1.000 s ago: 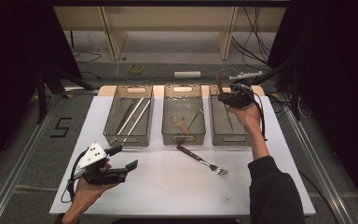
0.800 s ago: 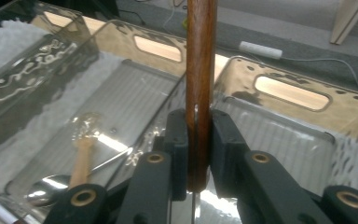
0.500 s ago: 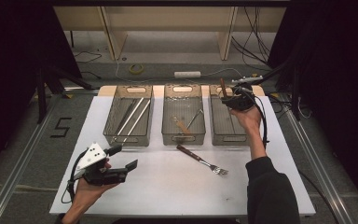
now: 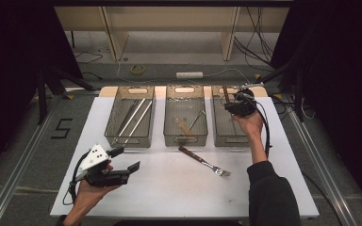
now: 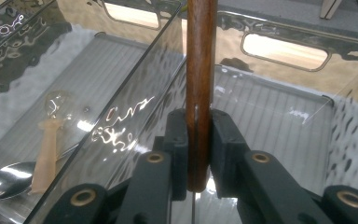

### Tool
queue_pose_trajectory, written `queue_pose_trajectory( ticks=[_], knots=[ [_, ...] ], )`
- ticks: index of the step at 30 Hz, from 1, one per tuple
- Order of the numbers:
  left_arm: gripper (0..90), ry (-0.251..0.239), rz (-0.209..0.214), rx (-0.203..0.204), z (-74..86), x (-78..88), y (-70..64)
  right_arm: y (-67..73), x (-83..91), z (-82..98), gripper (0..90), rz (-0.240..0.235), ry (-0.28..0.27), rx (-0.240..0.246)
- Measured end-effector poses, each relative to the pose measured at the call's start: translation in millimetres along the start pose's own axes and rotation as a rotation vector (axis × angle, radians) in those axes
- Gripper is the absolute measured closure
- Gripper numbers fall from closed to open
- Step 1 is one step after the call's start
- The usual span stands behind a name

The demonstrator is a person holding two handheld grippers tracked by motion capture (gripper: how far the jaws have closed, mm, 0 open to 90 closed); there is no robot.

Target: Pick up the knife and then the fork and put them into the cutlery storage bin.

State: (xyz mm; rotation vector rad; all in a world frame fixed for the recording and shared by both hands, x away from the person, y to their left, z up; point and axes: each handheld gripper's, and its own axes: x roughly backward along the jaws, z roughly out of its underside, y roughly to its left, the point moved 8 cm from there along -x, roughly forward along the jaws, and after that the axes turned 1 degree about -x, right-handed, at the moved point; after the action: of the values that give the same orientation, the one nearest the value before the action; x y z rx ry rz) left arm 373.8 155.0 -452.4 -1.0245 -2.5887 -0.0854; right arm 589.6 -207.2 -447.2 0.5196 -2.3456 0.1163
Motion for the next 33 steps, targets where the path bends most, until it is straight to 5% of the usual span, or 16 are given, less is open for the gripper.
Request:
queue_pose_trajectory(
  ticks=[6,15,19,24,33],
  knots=[
    [18.0,0.000,0.002,0.001,0.1,-0.1,-0.1,-1.4,-6.2,3.6,77.5,0.009,0.024,-0.027],
    [17.9,-0.002,0.000,0.005,0.0,0.6,0.8,0.5,-4.5,4.0,57.7,-0.001,0.020,-0.059],
    [17.8,-0.005,-0.003,0.009,-0.4,0.5,1.1,14.7,7.0,1.6,49.5,-0.062,-0.005,-0.004],
    [17.6,-0.005,-0.007,0.014,-0.4,0.5,2.2,44.3,28.1,7.5,40.6,-0.193,0.003,0.089],
    [17.5,-0.008,-0.011,0.015,-1.0,0.2,2.4,88.8,59.8,37.3,38.1,-0.301,0.008,0.211]
  ],
)
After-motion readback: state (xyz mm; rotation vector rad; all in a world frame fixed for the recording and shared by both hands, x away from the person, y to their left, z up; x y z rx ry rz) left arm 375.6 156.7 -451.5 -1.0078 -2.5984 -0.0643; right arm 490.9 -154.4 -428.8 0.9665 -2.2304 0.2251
